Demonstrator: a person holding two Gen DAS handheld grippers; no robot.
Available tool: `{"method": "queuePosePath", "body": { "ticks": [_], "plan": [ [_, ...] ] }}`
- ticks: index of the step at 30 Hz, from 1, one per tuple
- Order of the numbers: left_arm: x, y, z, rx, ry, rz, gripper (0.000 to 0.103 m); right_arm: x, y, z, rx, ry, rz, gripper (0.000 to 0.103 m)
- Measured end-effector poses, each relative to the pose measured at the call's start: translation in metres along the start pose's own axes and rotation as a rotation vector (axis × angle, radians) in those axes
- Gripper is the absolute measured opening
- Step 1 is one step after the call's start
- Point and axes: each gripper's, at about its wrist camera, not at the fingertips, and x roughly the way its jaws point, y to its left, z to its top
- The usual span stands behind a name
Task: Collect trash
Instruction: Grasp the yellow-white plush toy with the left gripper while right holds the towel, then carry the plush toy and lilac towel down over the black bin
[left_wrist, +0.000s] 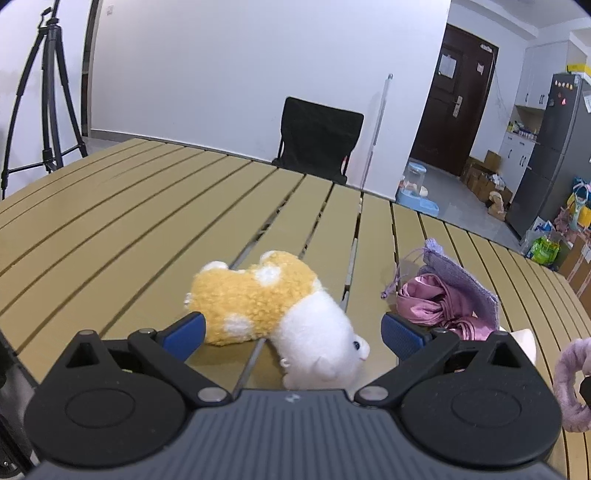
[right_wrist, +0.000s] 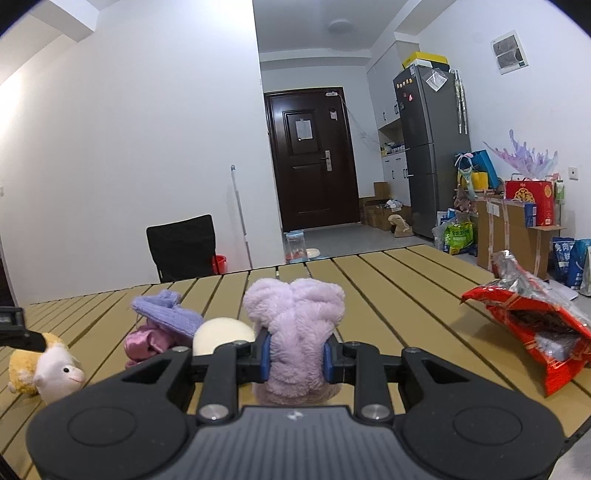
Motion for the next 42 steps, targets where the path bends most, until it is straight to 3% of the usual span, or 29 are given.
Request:
{"method": "queuePosePath", "body": {
  "ticks": [15, 18, 19, 22, 27, 29, 35, 42],
  "plan": [
    [0.051, -0.038, 0.000, 0.145, 0.012, 0.190, 0.101, 0.030, 0.021, -0.006, 0.021, 0.011, 0.027, 0.025],
    [0.050, -0.039, -0.006, 0.156, 0.012, 0.221, 0.089, 0.032, 0.020, -0.006, 0.027, 0.011, 0.026, 0.025],
    [0.048, -0.038, -0.006, 0.155, 0.014, 0.230, 0.080, 0.033, 0.021, -0.007, 0.029, 0.011, 0.027, 0.025],
    [0.052, -0.034, -0.006, 0.140, 0.060, 0.201, 0.063, 0.033, 0.022, -0.007, 0.027, 0.013, 0.028, 0.025],
    [0.065, -0.023, -0.005, 0.093, 0.110, 0.179, 0.060, 0.032, 0.020, -0.008, 0.029, 0.014, 0.029, 0.025],
    [0.065, -0.019, -0.004, 0.095, 0.098, 0.173, 0.052, 0.032, 0.020, -0.009, 0.027, 0.014, 0.030, 0.025],
    [0.059, -0.008, -0.004, 0.086, 0.062, 0.146, 0.049, 0.031, 0.019, -0.008, 0.023, 0.013, 0.032, 0.025],
    [0.025, -0.008, -0.002, 0.107, -0.018, 0.125, 0.049, 0.019, 0.017, -0.004, 0.033, -0.007, 0.050, 0.025]
  ]
}}
